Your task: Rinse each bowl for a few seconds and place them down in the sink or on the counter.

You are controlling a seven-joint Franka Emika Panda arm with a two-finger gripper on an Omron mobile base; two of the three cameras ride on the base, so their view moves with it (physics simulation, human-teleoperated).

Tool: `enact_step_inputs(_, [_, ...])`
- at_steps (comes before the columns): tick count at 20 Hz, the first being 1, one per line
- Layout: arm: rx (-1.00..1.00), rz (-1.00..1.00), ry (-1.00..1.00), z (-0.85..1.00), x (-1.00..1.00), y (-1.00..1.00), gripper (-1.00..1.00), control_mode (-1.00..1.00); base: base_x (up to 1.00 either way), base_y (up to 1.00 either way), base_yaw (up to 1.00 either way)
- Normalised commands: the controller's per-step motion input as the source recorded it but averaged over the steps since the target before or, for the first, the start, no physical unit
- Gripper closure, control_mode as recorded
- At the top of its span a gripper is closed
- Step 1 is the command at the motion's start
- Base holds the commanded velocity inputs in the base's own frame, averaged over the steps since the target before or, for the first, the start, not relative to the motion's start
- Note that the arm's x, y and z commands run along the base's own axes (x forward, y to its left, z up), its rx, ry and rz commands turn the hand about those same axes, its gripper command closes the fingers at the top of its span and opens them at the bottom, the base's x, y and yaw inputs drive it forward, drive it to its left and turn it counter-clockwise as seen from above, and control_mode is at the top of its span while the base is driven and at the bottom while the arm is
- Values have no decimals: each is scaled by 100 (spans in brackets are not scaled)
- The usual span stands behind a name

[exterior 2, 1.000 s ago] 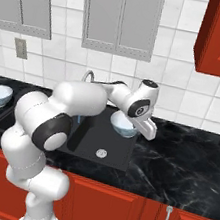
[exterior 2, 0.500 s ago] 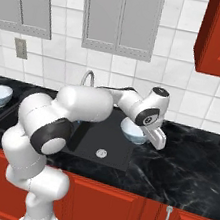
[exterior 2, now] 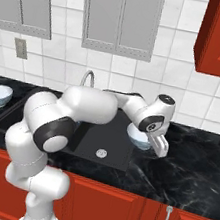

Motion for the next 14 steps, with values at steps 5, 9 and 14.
enact_step_inputs(5, [3,-12,3,-17,-3,-16,100,-100,0,0,0])
enact_step_inputs(9, [1,-12,4,-13,0,-8,100,-100,0,0,0])
enact_step_inputs(14, [0,-11,8,-16,0,-1,100,-100,0,0,0])
